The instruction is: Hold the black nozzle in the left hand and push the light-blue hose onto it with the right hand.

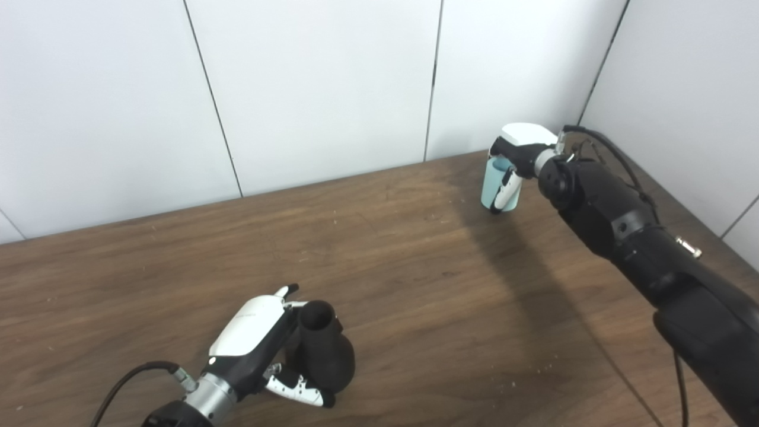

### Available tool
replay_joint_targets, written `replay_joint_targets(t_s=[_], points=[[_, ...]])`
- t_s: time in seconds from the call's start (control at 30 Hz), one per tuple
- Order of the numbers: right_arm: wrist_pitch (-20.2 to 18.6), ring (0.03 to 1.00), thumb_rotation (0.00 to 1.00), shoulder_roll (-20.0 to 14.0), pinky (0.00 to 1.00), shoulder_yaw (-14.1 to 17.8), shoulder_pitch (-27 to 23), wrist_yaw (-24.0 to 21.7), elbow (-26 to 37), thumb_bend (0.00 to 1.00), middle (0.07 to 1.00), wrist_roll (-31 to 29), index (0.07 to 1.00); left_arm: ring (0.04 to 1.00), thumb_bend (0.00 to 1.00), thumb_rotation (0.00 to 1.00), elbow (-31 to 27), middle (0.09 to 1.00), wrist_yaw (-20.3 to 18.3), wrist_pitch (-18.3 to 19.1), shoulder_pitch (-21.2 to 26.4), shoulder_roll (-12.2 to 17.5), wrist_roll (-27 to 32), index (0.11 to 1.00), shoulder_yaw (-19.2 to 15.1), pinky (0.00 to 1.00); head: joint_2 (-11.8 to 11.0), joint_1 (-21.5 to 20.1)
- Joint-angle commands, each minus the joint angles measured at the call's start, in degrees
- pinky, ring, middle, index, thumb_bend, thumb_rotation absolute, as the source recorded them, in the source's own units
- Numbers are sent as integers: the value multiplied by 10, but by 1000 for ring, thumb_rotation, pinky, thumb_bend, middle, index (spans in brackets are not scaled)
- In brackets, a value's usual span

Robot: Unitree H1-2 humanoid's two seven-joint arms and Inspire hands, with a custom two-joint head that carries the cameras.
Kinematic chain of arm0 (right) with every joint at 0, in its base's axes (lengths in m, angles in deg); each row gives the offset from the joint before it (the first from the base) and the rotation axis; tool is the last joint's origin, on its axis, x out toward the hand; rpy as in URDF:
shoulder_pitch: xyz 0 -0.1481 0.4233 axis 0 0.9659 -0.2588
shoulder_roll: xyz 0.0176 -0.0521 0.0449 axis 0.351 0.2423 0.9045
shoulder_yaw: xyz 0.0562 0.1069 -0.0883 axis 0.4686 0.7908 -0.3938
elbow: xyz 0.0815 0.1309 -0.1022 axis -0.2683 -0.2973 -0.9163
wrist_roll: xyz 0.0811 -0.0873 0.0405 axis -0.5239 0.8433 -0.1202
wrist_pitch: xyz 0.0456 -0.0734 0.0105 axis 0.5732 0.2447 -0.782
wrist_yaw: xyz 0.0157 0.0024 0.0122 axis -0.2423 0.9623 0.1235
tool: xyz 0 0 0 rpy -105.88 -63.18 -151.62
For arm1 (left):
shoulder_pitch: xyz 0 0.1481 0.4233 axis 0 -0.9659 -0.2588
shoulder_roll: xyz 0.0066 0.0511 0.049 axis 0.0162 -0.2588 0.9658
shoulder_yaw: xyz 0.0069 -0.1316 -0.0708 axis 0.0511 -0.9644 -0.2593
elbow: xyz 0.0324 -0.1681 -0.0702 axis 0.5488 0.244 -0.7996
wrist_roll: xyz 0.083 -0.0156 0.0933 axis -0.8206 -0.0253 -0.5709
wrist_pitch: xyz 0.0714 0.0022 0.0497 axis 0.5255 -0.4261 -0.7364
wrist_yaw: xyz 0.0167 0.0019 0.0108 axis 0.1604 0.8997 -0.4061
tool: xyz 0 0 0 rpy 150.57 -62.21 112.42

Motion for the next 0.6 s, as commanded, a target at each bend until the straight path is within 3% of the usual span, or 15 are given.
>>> replay_joint_targets(t_s=[0.0,0.27,0.4,0.57], points=[[9,443,0,-23,351,2,-22,9,9,503,506,8,471,689,522,0,12,439,-33,23,-19,17,-10,502,6,1000,0,0],[1,442,0,-30,355,23,-15,-4,52,503,508,-3,465,689,522,0,9,438,-34,26,-23,9,-11,503,4,1000,3,16],[-16,441,0,-32,368,47,8,-25,147,503,504,-16,465,690,522,0,11,438,-35,33,-21,2,-19,503,9,1000,6,36],[-3,449,0,-22,348,51,56,-41,270,503,497,-19,470,689,523,0,16,453,-35,44,-19,-8,-33,498,17,1000,7,57]])
